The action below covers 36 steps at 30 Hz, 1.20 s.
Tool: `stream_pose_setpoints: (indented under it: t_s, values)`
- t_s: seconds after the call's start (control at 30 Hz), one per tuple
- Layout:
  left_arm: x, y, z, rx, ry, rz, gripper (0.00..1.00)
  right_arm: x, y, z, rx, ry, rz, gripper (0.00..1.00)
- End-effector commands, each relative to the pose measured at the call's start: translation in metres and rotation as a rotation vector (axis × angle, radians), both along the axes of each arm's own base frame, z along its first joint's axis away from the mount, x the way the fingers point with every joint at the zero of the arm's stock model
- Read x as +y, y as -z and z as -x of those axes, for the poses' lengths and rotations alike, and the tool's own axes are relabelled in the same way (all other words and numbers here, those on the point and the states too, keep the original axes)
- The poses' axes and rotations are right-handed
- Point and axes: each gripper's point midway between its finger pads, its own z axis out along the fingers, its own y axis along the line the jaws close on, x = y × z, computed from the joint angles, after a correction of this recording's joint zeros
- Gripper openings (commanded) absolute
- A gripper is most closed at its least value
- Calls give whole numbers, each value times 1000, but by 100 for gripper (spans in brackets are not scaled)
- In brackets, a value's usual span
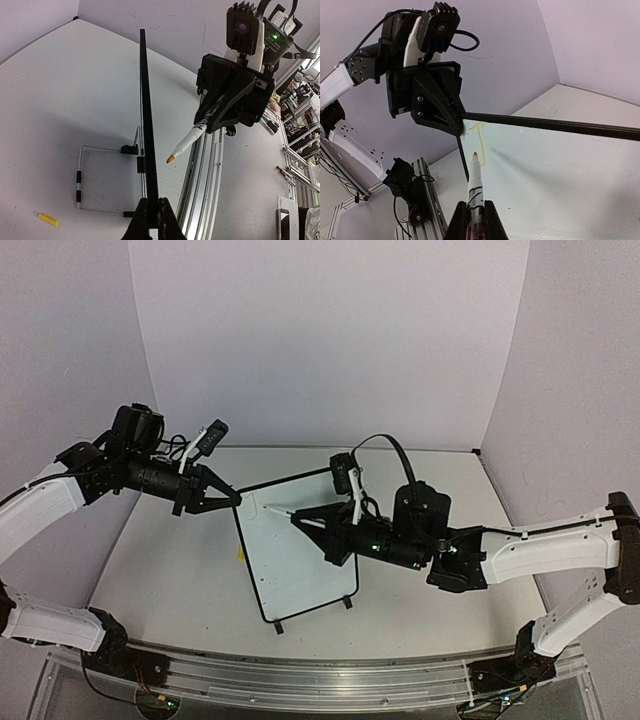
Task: Write a sentence on the whiteboard
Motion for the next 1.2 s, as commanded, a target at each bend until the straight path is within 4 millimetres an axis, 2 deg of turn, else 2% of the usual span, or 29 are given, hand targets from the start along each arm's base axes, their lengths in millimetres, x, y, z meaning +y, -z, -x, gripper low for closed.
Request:
stream_pose_setpoints:
  t_s: [0.0, 0.73, 1.17]
  values:
    - [-1, -11, 7, -30, 30, 37, 0, -9, -14, -5, -20, 59, -26, 0]
    - [-2, -12, 8, -28, 35, 40, 0, 2, -25, -12, -65, 72, -28, 0]
    - [-2, -12, 8, -27, 36, 39, 0, 13, -7, -7, -22, 21, 11, 0]
